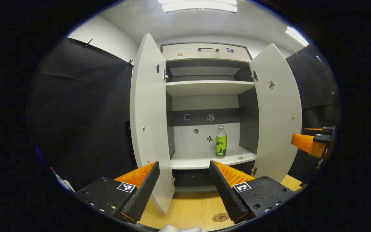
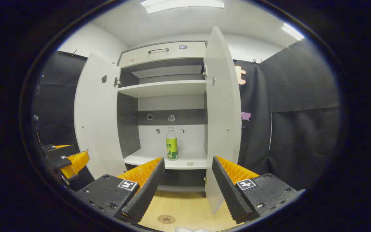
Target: Grasp the bottle in the cabinet with the left hand and place it on the coaster, then close the right door with the right hand and the left door with the left hand.
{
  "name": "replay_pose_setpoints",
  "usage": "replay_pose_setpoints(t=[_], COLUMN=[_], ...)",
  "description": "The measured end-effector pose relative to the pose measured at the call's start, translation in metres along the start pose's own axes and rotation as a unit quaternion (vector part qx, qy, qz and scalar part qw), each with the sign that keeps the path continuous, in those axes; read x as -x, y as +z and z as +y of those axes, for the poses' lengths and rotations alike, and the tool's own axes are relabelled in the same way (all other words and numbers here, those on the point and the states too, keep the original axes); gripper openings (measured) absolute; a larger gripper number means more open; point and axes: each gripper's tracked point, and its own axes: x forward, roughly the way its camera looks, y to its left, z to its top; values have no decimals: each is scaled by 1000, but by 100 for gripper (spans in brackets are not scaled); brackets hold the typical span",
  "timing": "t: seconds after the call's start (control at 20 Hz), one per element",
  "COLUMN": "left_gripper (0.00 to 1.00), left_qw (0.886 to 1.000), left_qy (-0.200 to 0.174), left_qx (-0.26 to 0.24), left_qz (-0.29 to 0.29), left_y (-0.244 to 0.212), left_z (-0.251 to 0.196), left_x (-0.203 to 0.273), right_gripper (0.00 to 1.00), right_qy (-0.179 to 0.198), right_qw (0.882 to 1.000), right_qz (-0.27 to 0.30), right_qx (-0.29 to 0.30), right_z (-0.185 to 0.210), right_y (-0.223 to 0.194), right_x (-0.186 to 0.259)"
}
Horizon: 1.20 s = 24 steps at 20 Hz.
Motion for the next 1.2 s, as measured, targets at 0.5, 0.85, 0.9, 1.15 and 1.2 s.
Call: replay_pose_setpoints(t=[0.5,0.85,0.9,1.15,1.2], left_gripper=[94,94,94,94,94], left_qw=[1000,999,998,995,994], left_qy=[-25,-45,-50,-80,-84], left_qx=[-7,-7,-4,17,19], left_qz=[-12,-24,-26,-55,-65], left_y=[3,2,1,7,9], left_z=[-9,-30,-36,-83,-93], left_x=[-29,-87,-102,-189,-208], right_gripper=[97,97,97,97,97], right_qy=[-6,-11,-13,-29,-32], right_qw=[1000,1000,1000,999,999], right_qz=[12,17,18,26,28], right_qx=[-7,-14,-14,-6,-5], right_z=[3,4,5,5,6], right_y=[-11,-12,-12,-6,-5], right_x=[-12,-11,-10,-6,-6])
